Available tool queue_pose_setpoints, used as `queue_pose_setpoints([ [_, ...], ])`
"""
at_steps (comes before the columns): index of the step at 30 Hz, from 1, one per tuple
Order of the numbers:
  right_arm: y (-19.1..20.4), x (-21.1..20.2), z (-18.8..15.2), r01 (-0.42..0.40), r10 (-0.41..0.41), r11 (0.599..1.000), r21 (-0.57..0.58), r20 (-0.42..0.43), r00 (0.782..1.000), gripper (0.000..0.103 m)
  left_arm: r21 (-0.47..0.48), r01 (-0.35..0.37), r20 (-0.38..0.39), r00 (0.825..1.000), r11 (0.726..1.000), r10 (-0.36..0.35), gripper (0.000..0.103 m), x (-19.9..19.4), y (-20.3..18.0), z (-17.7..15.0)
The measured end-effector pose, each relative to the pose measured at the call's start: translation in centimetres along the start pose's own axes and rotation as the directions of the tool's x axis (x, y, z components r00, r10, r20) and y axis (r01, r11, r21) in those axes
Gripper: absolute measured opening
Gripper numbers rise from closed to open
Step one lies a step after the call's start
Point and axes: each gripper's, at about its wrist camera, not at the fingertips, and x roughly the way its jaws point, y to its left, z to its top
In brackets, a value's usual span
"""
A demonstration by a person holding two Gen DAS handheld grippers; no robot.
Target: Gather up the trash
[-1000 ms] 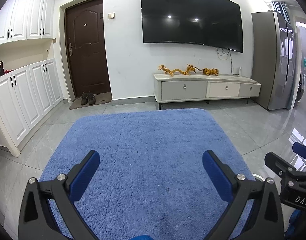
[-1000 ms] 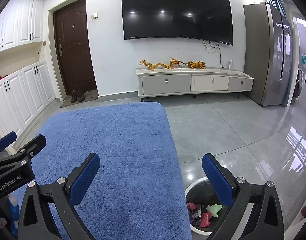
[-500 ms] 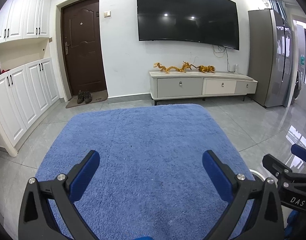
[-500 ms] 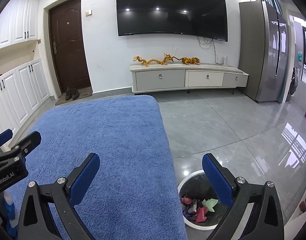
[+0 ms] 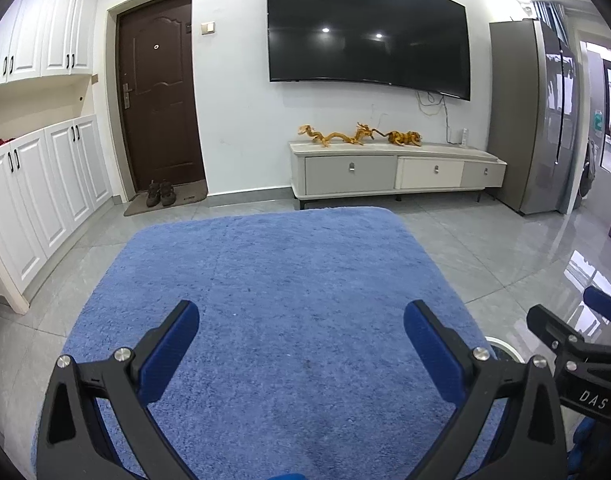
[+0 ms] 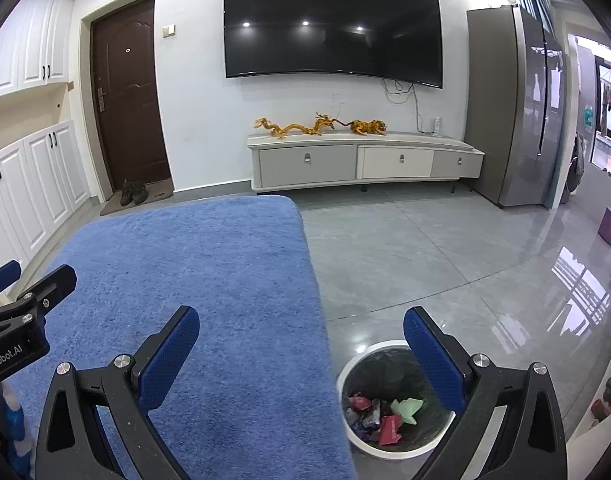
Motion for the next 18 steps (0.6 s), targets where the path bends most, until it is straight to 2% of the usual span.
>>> queue_pose_setpoints([
  [10,-1.8,0.1,-0.4,0.022,-0.022,0.999,0.032,0.004,1.000,0.103,0.043,0.011,-0.008,1.000,0.999,-0.011,0.103,-0.1,-2.1,-0.3],
  [18,-1.8,0.3,-0.6,0.023,-0.023,0.999,0.027,0.003,1.000,0.103,0.038,0.004,-0.008,1.000,0.999,-0.004,0.103,-0.1,-2.0,-0.5],
])
